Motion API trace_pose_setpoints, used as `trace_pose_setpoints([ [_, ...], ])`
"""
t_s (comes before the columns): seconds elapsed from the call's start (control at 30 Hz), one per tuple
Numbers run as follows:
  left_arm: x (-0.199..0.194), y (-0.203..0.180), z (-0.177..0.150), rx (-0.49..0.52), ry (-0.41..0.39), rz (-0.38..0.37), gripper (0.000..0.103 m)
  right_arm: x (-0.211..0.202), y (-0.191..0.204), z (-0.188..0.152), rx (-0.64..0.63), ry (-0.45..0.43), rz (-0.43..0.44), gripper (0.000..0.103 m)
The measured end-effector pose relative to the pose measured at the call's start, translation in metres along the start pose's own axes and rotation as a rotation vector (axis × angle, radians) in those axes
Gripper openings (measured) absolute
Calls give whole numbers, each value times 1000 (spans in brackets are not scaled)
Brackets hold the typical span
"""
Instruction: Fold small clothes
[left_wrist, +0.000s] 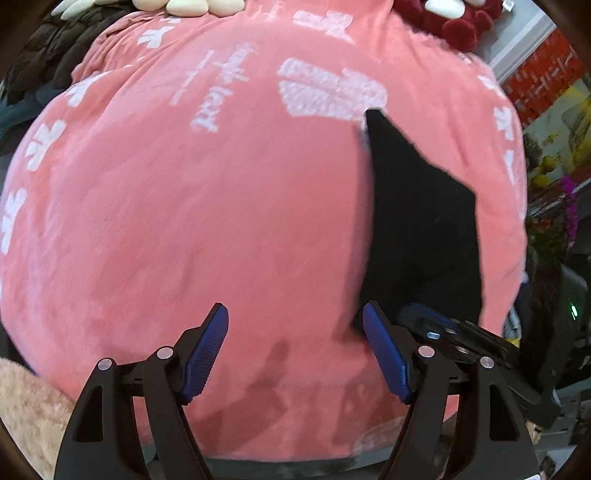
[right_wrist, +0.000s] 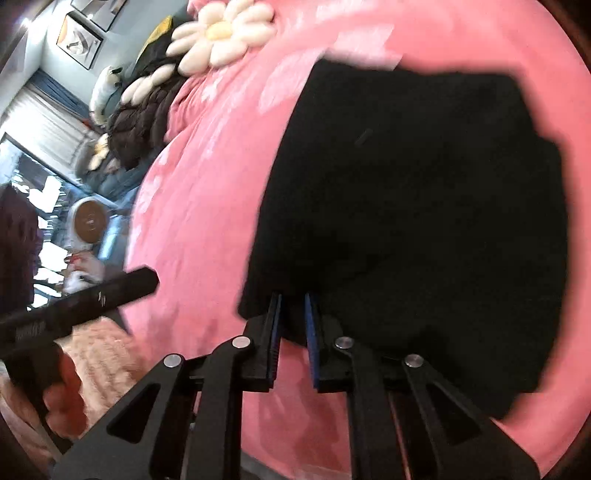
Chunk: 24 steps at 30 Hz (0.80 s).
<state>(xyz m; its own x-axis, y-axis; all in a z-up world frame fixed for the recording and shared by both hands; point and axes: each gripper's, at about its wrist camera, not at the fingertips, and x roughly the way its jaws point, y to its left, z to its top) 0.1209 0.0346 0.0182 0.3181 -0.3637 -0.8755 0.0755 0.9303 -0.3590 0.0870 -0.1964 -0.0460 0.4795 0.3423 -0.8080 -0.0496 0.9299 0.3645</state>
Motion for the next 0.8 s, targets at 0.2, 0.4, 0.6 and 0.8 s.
trace_pose_setpoints([
  [0.2,31,-33,49,-21,-2,-110,74,-49,-86,27,197,-124,-173,64],
  [0.4,80,-60,77,-33,61,-133,75,-36,-114,39,261,-109,-179,66],
  [0.6,103,-72,77,-4,94,-145,75,-27,-116,35,276,-87,-152,68],
  [0.8,115,-75,78,16,83,-160,84,-11,-128,39,315,-63,-151,76],
])
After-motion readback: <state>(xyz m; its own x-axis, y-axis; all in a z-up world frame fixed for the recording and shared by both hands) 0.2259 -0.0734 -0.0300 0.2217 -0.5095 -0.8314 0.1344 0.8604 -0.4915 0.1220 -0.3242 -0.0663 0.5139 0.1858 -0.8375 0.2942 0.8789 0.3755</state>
